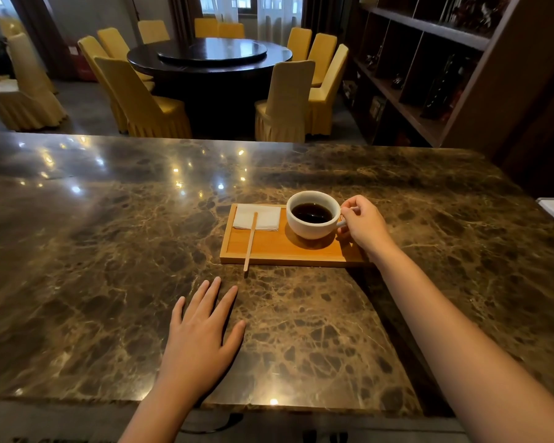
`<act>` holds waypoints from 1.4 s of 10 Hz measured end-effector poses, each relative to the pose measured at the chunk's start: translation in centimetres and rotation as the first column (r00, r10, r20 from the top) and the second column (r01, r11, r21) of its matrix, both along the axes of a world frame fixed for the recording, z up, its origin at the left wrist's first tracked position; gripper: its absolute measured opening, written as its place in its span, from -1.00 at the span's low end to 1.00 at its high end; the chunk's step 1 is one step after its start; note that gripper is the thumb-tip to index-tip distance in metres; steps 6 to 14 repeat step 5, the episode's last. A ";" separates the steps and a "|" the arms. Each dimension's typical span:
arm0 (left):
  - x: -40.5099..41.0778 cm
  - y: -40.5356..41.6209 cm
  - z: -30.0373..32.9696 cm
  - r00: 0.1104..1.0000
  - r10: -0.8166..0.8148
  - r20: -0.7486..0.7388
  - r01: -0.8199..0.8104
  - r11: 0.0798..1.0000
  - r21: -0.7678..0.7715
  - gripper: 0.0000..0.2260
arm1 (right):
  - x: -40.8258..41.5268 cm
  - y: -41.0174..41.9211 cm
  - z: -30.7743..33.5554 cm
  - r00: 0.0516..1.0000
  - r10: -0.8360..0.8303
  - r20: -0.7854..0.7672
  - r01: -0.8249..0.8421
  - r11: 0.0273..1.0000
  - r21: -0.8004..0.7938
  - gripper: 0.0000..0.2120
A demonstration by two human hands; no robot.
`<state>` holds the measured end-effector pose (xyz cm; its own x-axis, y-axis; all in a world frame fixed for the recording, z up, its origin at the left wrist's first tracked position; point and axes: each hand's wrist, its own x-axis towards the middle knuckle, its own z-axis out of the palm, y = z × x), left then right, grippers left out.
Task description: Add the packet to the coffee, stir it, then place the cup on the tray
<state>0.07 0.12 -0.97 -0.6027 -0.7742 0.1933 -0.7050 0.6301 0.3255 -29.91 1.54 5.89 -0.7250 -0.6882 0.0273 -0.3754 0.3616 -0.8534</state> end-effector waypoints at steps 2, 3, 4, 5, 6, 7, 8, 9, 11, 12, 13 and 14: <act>0.0 -0.1 0.2 1.000 0.004 0.003 -0.004 1.000 0.000 -0.43 | -0.1 0.4 -0.1 1.000 -0.023 -0.008 0.023 0.999 0.022 -0.86; -0.1 0.1 0.4 1.000 -0.002 0.011 0.002 1.000 0.017 -0.41 | -0.2 1.0 0.5 0.999 -0.051 0.004 0.051 0.999 0.020 -0.84; 0.0 -0.1 0.8 0.999 -0.004 0.051 0.001 0.998 0.059 -0.37 | 1.4 3.3 0.9 0.998 -0.041 -0.046 0.043 0.998 0.047 -0.90; 0.0 -0.2 1.3 0.990 -0.029 0.135 0.016 0.995 0.096 -0.36 | 3.1 5.1 0.8 0.981 0.022 -0.192 0.007 0.989 0.150 -0.89; 0.0 -0.2 1.3 0.990 -0.029 0.135 0.016 0.995 0.096 -0.36 | 3.1 5.1 0.8 0.981 0.022 -0.192 0.007 0.989 0.150 -0.89; 0.0 -0.2 1.3 0.990 -0.029 0.135 0.016 0.995 0.096 -0.36 | 3.1 5.1 0.8 0.981 0.022 -0.192 0.007 0.989 0.150 -0.89; 0.0 -0.2 1.3 0.990 -0.029 0.135 0.016 0.995 0.096 -0.36 | 3.1 5.1 0.8 0.981 0.022 -0.192 0.007 0.989 0.150 -0.89; 0.0 -0.2 1.3 0.990 -0.029 0.135 0.016 0.995 0.096 -0.36 | 3.1 5.1 0.8 0.981 0.022 -0.192 0.007 0.989 0.150 -0.89; 0.0 -0.2 1.3 0.990 -0.029 0.135 0.016 0.995 0.096 -0.36 | 3.1 5.1 0.8 0.981 0.022 -0.192 0.007 0.989 0.150 -0.89; 0.0 -0.2 1.3 0.990 -0.029 0.135 0.016 0.995 0.096 -0.36 | 3.1 5.1 0.8 0.981 0.022 -0.192 0.007 0.989 0.150 -0.89; 0.0 -0.2 1.3 0.990 -0.029 0.135 0.016 0.995 0.096 -0.36 | 3.1 5.1 0.8 0.981 0.022 -0.192 0.007 0.989 0.150 -0.89; 0.0 -0.2 1.3 0.990 -0.029 0.135 0.016 0.995 0.096 -0.36 | 3.1 5.1 0.8 0.981 0.022 -0.192 0.007 0.989 0.150 -0.89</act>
